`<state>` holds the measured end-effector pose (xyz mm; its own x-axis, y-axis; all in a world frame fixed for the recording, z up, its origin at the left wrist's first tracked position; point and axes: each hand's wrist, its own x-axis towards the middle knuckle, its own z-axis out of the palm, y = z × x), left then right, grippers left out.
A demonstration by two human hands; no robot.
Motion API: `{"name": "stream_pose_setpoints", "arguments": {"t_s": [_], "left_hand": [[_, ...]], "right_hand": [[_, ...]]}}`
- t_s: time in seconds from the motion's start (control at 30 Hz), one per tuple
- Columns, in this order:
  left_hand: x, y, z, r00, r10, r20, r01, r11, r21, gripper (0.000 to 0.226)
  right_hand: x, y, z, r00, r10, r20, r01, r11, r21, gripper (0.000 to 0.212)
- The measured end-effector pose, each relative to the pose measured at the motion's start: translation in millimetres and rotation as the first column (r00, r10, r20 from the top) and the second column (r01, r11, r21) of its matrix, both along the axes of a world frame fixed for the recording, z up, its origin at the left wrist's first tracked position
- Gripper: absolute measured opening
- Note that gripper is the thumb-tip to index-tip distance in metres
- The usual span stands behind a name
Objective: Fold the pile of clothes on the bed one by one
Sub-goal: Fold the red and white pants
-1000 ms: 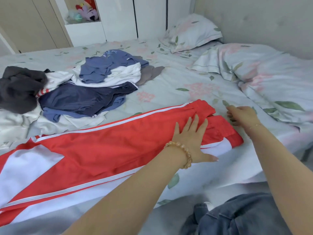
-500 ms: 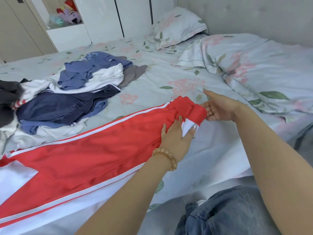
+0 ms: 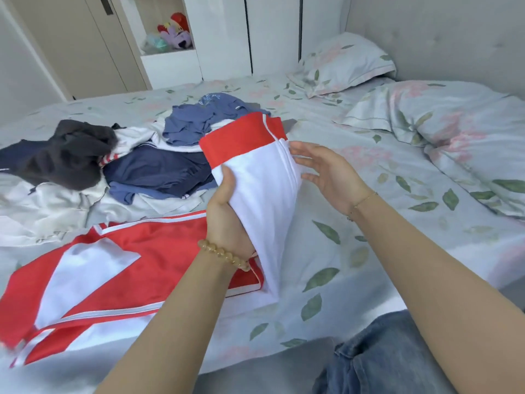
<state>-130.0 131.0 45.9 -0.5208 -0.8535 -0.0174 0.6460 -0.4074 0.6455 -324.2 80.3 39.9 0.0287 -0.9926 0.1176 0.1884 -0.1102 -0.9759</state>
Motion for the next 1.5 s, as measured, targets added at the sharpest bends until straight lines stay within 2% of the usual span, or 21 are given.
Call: {"name": "stream_pose_setpoints", "arguments": {"t_s": [0.17, 0.27, 0.33, 0.37, 0.43, 0.47, 0.53, 0.63, 0.7, 0.77, 0.87, 1.0, 1.03, 1.07, 1.1, 1.17, 1.2, 1.27, 1.37, 1.4, 1.5], "left_hand": [[87.5, 6.6, 9.3, 0.971, 0.184, -0.154, -0.2, 0.975, -0.096, 0.062], [153.8, 28.2, -0.5, 0.927, 0.335, -0.168, -0.353, 0.931, -0.092, 0.048], [200.2, 44.0, -19.5, 0.872, 0.451, -0.19, -0.465, 0.885, -0.031, 0.045], [221.2, 50.1, -30.7, 0.817, 0.549, -0.178, -0.55, 0.834, 0.048, 0.042], [248.2, 57.6, -44.5, 0.743, 0.668, -0.035, -0.654, 0.736, 0.171, 0.032], [253.5, 59.1, -46.5, 0.727, 0.684, 0.061, -0.678, 0.702, 0.216, 0.033], [261.7, 57.3, -49.9, 0.683, 0.676, 0.277, -0.73, 0.643, 0.231, 0.034], [277.0, 50.6, -57.4, 0.486, 0.681, 0.548, -0.847, 0.522, 0.102, 0.048], [292.5, 50.7, -67.5, 0.296, 0.657, 0.693, -0.9, 0.435, -0.029, 0.033], [301.3, 56.0, -73.7, 0.176, 0.566, 0.805, -0.853, 0.495, -0.162, 0.019], [303.0, 65.8, -76.1, 0.02, 0.511, 0.859, -0.734, 0.591, -0.334, 0.018], [303.1, 77.2, -77.7, -0.15, 0.453, 0.879, -0.706, 0.573, -0.415, 0.04], [304.0, 81.4, -79.4, -0.137, 0.423, 0.895, -0.737, 0.56, -0.378, 0.05], [303.7, 86.4, -79.5, -0.047, 0.399, 0.916, -0.797, 0.537, -0.275, 0.058], [302.8, 92.1, -78.7, 0.126, 0.399, 0.908, -0.852, 0.513, -0.107, 0.061], [299.8, 102.3, -76.2, 0.485, 0.4, 0.778, -0.8, 0.562, 0.21, 0.048], [298.3, 104.5, -73.4, 0.552, 0.403, 0.73, -0.762, 0.6, 0.245, 0.038], [297.5, 100.7, -68.3, 0.492, 0.469, 0.734, -0.784, 0.606, 0.138, 0.024], [290.9, 84.2, -43.9, 0.325, 0.551, 0.769, -0.769, 0.627, -0.124, 0.019], [286.3, 78.3, -33.4, 0.274, 0.569, 0.776, -0.726, 0.651, -0.222, 0.019], [270.1, 61.2, -5.6, 0.235, 0.635, 0.736, -0.607, 0.687, -0.4, 0.017]], "right_hand": [[116.4, 1.9, 22.9, 0.984, 0.146, -0.098, -0.159, 0.976, -0.149, 0.033], [189.9, 7.9, 11.1, 0.917, 0.246, -0.315, -0.309, 0.936, -0.167, 0.041], [226.0, 5.3, -13.4, 0.709, 0.227, -0.668, -0.46, 0.867, -0.193, 0.051], [239.8, 3.2, -28.2, 0.531, 0.187, -0.827, -0.55, 0.818, -0.168, 0.056], [259.5, 1.5, -54.8, 0.179, 0.118, -0.977, -0.672, 0.74, -0.034, 0.061], [265.8, 1.9, -64.0, 0.072, 0.066, -0.995, -0.703, 0.711, -0.004, 0.063], [271.3, 1.1, -72.9, 0.007, -0.016, -1.0, -0.737, 0.676, -0.016, 0.065], [268.1, -1.9, -72.0, 0.012, -0.034, -0.999, -0.752, 0.659, -0.031, 0.071], [266.0, -1.7, -72.0, 0.011, -0.029, -1.0, -0.76, 0.65, -0.027, 0.072], [263.7, -1.1, -71.4, 0.012, -0.02, -1.0, -0.772, 0.635, -0.022, 0.07], [260.2, -2.3, -69.8, 0.022, -0.016, -1.0, -0.785, 0.618, -0.027, 0.064], [260.4, 3.3, -70.7, -0.005, -0.043, -0.999, -0.778, 0.628, -0.023, 0.065], [261.9, 5.2, -71.3, -0.006, -0.058, -0.998, -0.77, 0.637, -0.032, 0.066], [264.1, 8.0, -70.7, 0.007, -0.06, -0.998, -0.76, 0.649, -0.044, 0.065], [267.1, 11.9, -69.7, 0.037, -0.058, -0.998, -0.749, 0.659, -0.066, 0.063], [274.3, 25.1, -67.4, 0.167, -0.099, -0.981, -0.747, 0.637, -0.191, 0.053], [279.1, 33.3, -66.6, 0.239, -0.14, -0.961, -0.742, 0.612, -0.274, 0.052], [289.7, 55.7, -63.4, 0.256, -0.122, -0.959, -0.741, 0.613, -0.276, 0.065], [304.7, 85.2, -61.3, 0.109, 0.048, -0.993, -0.71, 0.703, -0.044, 0.101], [311.1, 88.8, -60.7, 0.16, 0.064, -0.985, -0.675, 0.735, -0.062, 0.108], [326.3, 79.2, -57.7, 0.56, -0.008, -0.829, -0.427, 0.854, -0.297, 0.093]]}}
